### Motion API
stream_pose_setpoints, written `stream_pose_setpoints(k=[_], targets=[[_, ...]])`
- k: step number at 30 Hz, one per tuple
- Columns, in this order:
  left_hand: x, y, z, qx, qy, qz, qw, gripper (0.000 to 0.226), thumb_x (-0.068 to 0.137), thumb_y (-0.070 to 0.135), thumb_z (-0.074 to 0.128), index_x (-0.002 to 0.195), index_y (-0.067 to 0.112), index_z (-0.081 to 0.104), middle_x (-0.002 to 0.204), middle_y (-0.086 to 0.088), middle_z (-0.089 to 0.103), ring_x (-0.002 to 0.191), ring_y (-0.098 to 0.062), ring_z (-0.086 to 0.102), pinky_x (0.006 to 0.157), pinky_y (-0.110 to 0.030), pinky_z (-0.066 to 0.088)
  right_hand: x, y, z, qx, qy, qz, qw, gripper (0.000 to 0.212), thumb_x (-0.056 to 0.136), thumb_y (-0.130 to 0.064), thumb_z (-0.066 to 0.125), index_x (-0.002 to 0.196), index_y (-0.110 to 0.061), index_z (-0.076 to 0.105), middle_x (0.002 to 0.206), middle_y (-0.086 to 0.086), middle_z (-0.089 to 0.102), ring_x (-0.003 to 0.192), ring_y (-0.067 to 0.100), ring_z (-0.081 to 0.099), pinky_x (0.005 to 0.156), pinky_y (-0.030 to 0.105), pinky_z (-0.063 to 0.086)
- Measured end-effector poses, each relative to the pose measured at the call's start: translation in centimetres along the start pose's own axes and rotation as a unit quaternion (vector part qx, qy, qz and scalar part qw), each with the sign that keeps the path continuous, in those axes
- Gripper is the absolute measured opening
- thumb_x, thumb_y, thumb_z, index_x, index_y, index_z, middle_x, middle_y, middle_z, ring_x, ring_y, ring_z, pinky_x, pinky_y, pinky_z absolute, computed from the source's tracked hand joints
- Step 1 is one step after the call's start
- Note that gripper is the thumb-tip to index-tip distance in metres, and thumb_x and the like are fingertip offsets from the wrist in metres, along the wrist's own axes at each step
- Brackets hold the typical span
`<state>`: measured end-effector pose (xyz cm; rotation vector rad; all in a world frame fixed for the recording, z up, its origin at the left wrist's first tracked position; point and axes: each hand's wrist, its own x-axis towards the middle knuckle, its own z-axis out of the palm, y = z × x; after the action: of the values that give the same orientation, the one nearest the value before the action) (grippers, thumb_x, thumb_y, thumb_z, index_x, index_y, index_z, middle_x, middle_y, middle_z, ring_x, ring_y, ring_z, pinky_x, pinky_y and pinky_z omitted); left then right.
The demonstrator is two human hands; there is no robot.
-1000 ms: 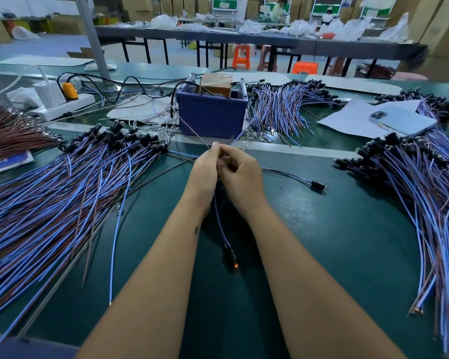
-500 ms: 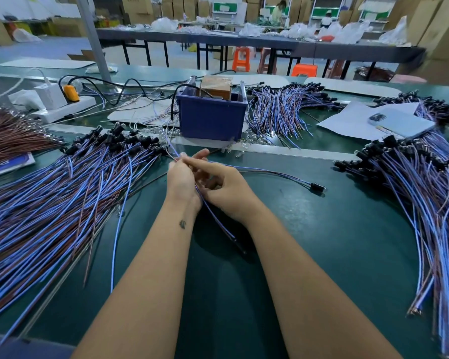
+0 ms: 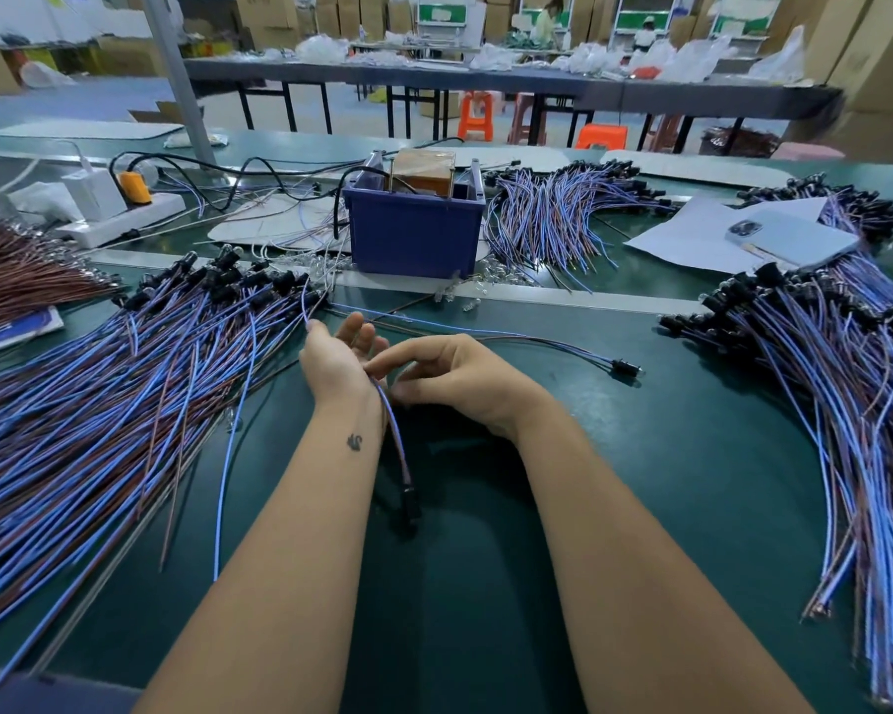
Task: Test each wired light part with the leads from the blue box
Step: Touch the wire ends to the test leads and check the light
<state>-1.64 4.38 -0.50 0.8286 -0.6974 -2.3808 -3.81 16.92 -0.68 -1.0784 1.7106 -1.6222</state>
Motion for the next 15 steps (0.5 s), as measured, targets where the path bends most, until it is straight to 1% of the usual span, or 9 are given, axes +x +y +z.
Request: stream_pose_setpoints(k=[2,3,5,7,9,10,12,13,15], targets=[[-0.04,0.0,-0.05,-0.03,0.022,0.007,0.999,0.048,0.104,0.043,0.03,0.079,0.009,0.053,0.07,-0.001,0.048,0.059,-0.013,0.047,0.053,-0.02,0.044,-0.09,-0.2,-0.34,-0.012,-0.036,0.003,0.999,0.041,0.084,0.018,0.055,0.113,-0.009,0.065,0.084,-0.006,0.067,0.084,0.018,0.052,0.085,0.02,0.046],[-0.16,0.07,-0.04,-0.031,0.028,0.007,0.999,0.049,0.104,0.043,0.031,0.075,0.01,0.052,0.068,-0.001,0.048,0.057,-0.013,0.047,0.053,-0.021,0.044,-0.09,-0.3,-0.46,-0.019,-0.053,0.003,0.998,0.043,0.083,0.019,0.057,0.114,-0.011,0.063,0.091,-0.006,0.066,0.087,0.018,0.052,0.085,0.021,0.047],[-0.31,0.15,-0.02,-0.014,0.033,-0.005,0.999,0.047,0.103,0.043,0.032,0.074,0.012,0.052,0.066,0.001,0.049,0.055,-0.012,0.048,0.051,-0.021,0.044,-0.02,-0.52,-0.36,-0.025,-0.085,0.01,0.996,0.046,0.08,0.017,0.064,0.114,-0.014,0.059,0.105,0.003,0.058,0.09,0.019,0.052,0.085,0.025,0.048],[-0.36,0.13,-0.08,0.009,0.029,-0.012,0.999,0.046,0.103,0.042,0.032,0.074,0.013,0.053,0.067,0.001,0.05,0.056,-0.012,0.049,0.05,-0.022,0.045,0.07,-0.53,0.07,-0.027,-0.087,0.017,0.996,0.047,0.078,0.013,0.07,0.112,-0.017,0.057,0.108,0.007,0.053,0.09,0.019,0.052,0.086,0.028,0.047],[-0.15,0.12,-0.07,0.009,0.023,-0.013,1.0,0.044,0.103,0.039,0.033,0.074,0.012,0.051,0.069,0.0,0.049,0.058,-0.013,0.049,0.051,-0.021,0.048,0.06,-0.25,0.38,-0.021,-0.046,0.0,0.999,0.035,0.08,0.003,0.071,0.107,-0.018,0.062,0.105,0.006,0.057,0.088,0.019,0.052,0.089,0.035,0.047],[-0.02,0.13,-0.03,-0.003,0.014,-0.017,1.0,0.043,0.104,0.037,0.033,0.075,0.011,0.05,0.07,-0.002,0.048,0.06,-0.014,0.048,0.056,-0.023,0.049,0.01,-0.12,0.45,0.002,-0.016,-0.017,1.0,0.026,0.083,-0.003,0.07,0.103,-0.018,0.065,0.102,0.004,0.062,0.088,0.018,0.054,0.089,0.036,0.048],[0.17,0.06,0.13,-0.02,-0.009,-0.014,1.0,0.033,0.104,0.033,0.036,0.084,0.01,0.048,0.073,-0.004,0.047,0.063,-0.015,0.046,0.065,-0.029,0.047,-0.08,0.07,0.39,0.087,0.065,-0.046,0.993,0.013,0.092,-0.013,0.061,0.1,-0.02,0.069,0.093,-0.004,0.068,0.081,0.011,0.06,0.081,0.028,0.051],[0.17,-0.03,0.22,-0.009,-0.02,0.01,1.0,0.024,0.104,0.029,0.038,0.088,0.012,0.046,0.073,-0.003,0.047,0.06,-0.014,0.044,0.061,-0.027,0.044,-0.03,0.15,0.19,0.126,0.118,-0.046,0.984,0.014,0.096,-0.018,0.055,0.099,-0.02,0.069,0.088,-0.006,0.068,0.076,0.009,0.06,0.074,0.023,0.049],[-0.35,-0.46,0.3,0.076,-0.05,0.106,0.99,0.019,0.102,0.021,0.043,0.083,0.017,0.043,0.067,0.001,0.045,0.051,-0.009,0.039,0.047,-0.02,0.035,0.12,0.29,-0.52,0.181,0.217,-0.04,0.958,0.021,0.1,-0.024,0.047,0.094,-0.02,0.067,0.087,-0.006,0.067,0.073,0.008,0.059,0.07,0.023,0.044]])
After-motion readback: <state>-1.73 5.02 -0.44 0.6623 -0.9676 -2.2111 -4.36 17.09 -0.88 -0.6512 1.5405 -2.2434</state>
